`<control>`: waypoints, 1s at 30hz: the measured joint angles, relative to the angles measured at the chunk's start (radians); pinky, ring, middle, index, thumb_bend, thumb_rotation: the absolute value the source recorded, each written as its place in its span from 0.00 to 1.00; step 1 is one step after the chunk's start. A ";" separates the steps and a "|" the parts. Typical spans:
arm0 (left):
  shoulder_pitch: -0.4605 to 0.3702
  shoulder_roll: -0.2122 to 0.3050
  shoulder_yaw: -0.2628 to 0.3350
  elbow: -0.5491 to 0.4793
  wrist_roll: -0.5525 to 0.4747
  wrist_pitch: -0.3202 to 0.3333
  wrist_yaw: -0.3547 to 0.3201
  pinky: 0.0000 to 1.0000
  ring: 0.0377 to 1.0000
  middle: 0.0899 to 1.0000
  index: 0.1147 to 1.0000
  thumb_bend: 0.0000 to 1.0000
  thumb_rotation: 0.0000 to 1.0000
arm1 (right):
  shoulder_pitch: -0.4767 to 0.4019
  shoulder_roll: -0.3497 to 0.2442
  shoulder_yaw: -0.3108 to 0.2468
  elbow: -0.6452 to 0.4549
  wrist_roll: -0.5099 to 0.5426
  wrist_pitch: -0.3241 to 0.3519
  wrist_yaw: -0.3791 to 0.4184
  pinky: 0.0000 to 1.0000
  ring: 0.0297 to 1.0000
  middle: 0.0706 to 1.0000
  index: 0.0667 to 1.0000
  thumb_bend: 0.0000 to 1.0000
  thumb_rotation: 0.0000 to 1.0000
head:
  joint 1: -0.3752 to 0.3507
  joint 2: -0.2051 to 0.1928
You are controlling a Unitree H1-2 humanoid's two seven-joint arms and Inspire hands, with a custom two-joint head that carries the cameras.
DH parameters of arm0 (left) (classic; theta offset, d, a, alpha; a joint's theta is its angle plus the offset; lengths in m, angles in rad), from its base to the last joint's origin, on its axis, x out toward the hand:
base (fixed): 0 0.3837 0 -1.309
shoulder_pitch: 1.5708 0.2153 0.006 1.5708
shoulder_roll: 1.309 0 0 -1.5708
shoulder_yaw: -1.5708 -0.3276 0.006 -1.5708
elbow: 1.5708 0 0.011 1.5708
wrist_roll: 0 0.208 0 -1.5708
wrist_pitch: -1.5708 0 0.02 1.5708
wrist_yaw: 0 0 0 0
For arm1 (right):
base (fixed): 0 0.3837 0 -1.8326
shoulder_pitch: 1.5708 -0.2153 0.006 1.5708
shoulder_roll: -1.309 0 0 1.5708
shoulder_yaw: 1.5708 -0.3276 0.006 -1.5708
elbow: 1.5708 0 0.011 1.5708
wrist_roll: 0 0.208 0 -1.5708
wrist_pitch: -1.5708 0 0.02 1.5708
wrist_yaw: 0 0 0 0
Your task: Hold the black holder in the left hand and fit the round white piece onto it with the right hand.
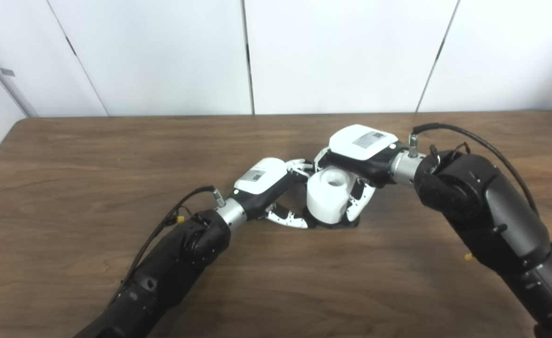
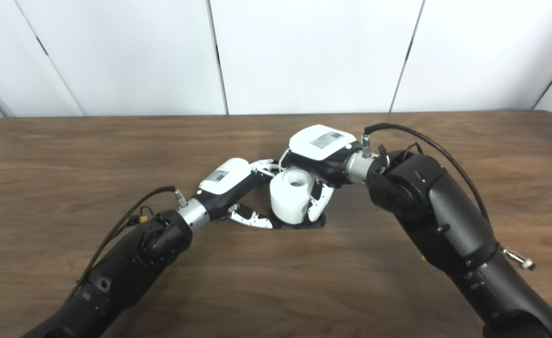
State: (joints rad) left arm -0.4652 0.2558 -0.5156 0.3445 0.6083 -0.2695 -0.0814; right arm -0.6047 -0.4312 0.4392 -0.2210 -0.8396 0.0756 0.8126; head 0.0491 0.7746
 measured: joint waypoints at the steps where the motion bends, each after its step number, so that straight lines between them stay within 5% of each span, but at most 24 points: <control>1: 0.000 0.000 0.000 0.000 0.000 0.000 0.000 0.77 0.92 0.85 0.41 0.52 0.07 | 0.000 0.000 0.000 -0.005 -0.003 0.002 0.003 0.72 0.82 0.81 0.90 0.93 0.26 | 0.000 0.000; 20: 0.000 0.000 0.000 0.000 -0.001 0.000 0.000 0.76 0.91 0.84 0.41 0.52 0.07 | 0.000 0.002 -0.006 -0.010 -0.014 -0.002 0.007 0.68 0.79 0.79 0.98 0.94 0.23 | -0.005 0.002; 30: -0.003 0.000 0.001 0.003 -0.001 -0.001 0.000 0.75 0.91 0.83 0.41 0.52 0.07 | 0.000 0.002 -0.052 -0.007 -0.012 0.004 -0.002 0.72 0.82 0.82 1.00 0.93 0.22 | -0.008 -0.003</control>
State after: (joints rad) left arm -0.4680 0.2556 -0.5143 0.3475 0.6074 -0.2700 -0.0811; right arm -0.6047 -0.4292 0.3872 -0.2275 -0.8516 0.0795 0.8103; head 0.0414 0.7716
